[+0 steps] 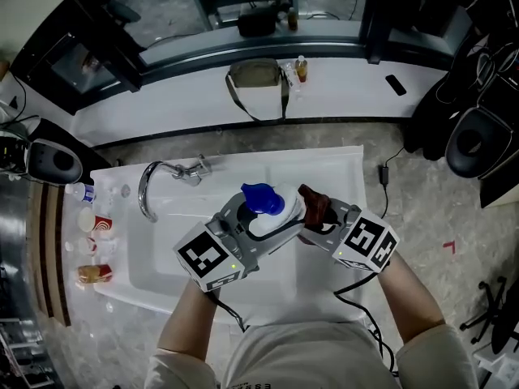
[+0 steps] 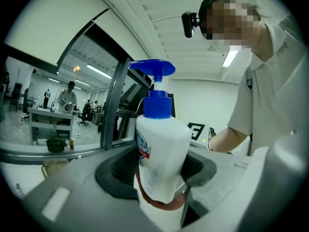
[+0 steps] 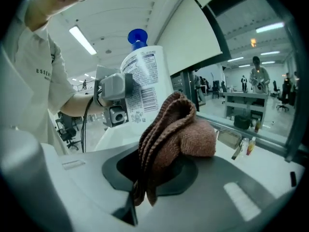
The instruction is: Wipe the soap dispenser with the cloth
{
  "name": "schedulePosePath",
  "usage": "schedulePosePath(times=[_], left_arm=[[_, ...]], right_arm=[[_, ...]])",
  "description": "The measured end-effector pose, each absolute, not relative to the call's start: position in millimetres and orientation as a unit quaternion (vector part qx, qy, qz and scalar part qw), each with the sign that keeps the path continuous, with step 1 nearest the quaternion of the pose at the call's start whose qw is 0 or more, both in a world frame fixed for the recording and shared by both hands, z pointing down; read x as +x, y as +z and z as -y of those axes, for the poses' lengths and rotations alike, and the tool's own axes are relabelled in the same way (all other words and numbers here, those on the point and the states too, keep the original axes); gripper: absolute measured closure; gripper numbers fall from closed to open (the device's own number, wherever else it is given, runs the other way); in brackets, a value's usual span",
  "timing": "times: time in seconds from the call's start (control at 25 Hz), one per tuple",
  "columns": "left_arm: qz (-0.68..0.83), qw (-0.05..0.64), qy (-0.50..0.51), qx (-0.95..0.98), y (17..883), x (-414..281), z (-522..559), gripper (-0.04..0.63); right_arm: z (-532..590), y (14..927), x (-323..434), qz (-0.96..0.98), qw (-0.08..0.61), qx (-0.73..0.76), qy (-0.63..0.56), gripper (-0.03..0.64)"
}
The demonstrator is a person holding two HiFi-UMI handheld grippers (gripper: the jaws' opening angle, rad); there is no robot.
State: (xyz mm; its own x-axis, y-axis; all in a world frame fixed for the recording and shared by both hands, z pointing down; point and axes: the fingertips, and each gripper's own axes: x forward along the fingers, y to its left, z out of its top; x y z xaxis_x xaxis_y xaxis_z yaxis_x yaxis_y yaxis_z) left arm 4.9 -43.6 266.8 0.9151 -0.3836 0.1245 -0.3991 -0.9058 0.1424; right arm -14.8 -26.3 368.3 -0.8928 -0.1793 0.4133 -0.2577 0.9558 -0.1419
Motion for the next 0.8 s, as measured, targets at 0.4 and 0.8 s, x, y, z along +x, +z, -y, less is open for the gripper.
schedulePosePath(times=[0.4, 0.8], left_arm=[[0.231, 0.096, 0.03, 0.968, 270, 0, 50, 0.362], [0.342, 0.076, 0.12, 0.929, 340, -16, 89, 0.362]], right_arm=[[-9, 370, -35, 0.975, 0.155, 0.066, 0.146, 0.538], [35, 402, 26, 0.935, 0.262, 0.188, 0.145, 0.538]])
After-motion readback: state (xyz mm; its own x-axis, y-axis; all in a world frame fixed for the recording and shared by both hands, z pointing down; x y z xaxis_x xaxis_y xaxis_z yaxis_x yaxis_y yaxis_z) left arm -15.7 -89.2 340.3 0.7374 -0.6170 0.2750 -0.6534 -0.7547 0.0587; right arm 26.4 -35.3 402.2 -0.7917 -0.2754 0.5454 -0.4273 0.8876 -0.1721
